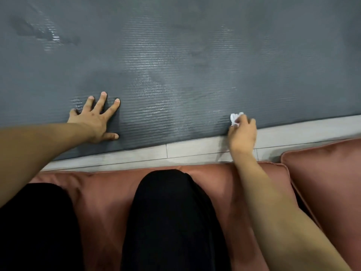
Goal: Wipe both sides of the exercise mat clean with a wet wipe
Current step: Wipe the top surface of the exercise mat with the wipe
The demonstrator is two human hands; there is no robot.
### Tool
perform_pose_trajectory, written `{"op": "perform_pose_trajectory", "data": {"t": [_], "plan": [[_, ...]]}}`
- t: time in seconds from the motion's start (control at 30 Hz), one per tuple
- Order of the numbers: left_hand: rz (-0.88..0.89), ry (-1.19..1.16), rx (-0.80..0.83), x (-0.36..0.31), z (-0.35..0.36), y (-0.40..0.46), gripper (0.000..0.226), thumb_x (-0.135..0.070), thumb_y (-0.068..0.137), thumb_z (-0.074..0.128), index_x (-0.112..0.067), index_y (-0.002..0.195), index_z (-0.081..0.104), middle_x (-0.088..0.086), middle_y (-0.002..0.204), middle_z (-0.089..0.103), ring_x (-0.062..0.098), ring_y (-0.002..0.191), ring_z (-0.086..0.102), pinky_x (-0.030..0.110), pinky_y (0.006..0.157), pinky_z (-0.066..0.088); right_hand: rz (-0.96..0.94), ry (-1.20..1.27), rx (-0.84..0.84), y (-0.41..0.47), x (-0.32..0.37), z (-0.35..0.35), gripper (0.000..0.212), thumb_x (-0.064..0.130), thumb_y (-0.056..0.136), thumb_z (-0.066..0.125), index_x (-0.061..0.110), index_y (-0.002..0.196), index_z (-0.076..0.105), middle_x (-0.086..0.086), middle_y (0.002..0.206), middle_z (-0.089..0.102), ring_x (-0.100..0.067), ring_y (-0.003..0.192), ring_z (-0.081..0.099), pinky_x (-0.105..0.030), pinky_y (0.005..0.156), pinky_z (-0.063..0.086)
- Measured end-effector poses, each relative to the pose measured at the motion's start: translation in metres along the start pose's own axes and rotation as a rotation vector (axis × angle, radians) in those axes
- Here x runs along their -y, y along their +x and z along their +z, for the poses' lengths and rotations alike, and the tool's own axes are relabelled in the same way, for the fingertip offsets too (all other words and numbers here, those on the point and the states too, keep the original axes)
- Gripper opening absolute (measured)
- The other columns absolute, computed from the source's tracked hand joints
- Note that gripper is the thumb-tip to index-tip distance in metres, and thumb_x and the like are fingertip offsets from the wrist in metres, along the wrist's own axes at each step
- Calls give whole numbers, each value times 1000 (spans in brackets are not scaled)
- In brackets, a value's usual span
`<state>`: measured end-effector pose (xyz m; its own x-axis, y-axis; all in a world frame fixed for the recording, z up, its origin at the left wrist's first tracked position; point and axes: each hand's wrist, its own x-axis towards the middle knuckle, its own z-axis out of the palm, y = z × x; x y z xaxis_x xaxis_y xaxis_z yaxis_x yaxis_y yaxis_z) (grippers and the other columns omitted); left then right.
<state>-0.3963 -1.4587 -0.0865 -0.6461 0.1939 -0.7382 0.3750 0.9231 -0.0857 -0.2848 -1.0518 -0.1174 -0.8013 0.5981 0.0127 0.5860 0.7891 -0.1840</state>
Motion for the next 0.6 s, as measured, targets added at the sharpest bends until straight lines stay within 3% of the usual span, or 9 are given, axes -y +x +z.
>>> {"op": "perform_pose_trajectory", "data": {"t": [0.07,0.2,0.27,0.33,0.4,0.5,0.6], "plan": [[-1,-9,2,0,0,0,111,-81,86,49,-45,152,-33,-2,165,-36,32,158,-13,63,120,25,-55,75,17,-25,36,11,31,12,79,51,7,109,58,-17,99,52,-38,85,54,-43,76,46],[-8,-6,13,-1,-1,-1,111,-80,87,49,-44,152,-33,-1,165,-36,32,158,-14,62,121,24,-802,172,289,-94,134,28,27,12,76,53,14,103,57,-10,89,53,-30,76,53,-40,67,46],[-12,-6,7,-1,0,-1,111,-79,88,50,-44,153,-33,-1,165,-35,32,158,-13,62,121,24,-1117,141,312,-91,145,28,22,12,80,49,17,102,46,-9,84,51,-30,72,50,-42,65,42],[-5,-4,6,0,-1,-1,111,-79,88,49,-44,153,-33,-1,165,-36,32,158,-13,62,121,24,-1247,63,230,-66,132,20,21,10,84,51,17,102,44,-10,81,51,-30,71,49,-42,64,42],[3,-1,0,1,1,0,110,-79,88,48,-43,152,-34,-1,165,-36,32,158,-14,63,121,24,-1029,-13,115,-25,90,12,18,16,87,47,19,100,59,-6,75,54,-33,71,55,-39,62,45],[3,2,-5,1,3,0,110,-80,88,46,-43,152,-35,-1,165,-36,33,158,-14,63,120,24,-422,-101,-95,36,2,2,28,18,85,45,10,103,65,-18,86,60,-41,81,58,-45,71,47],[6,7,-11,2,4,2,109,-81,88,46,-44,151,-35,-1,165,-37,33,158,-14,63,120,25,72,-28,-69,44,-6,12,28,9,84,46,6,108,60,-23,105,55,-44,97,52,-47,86,42]]}}
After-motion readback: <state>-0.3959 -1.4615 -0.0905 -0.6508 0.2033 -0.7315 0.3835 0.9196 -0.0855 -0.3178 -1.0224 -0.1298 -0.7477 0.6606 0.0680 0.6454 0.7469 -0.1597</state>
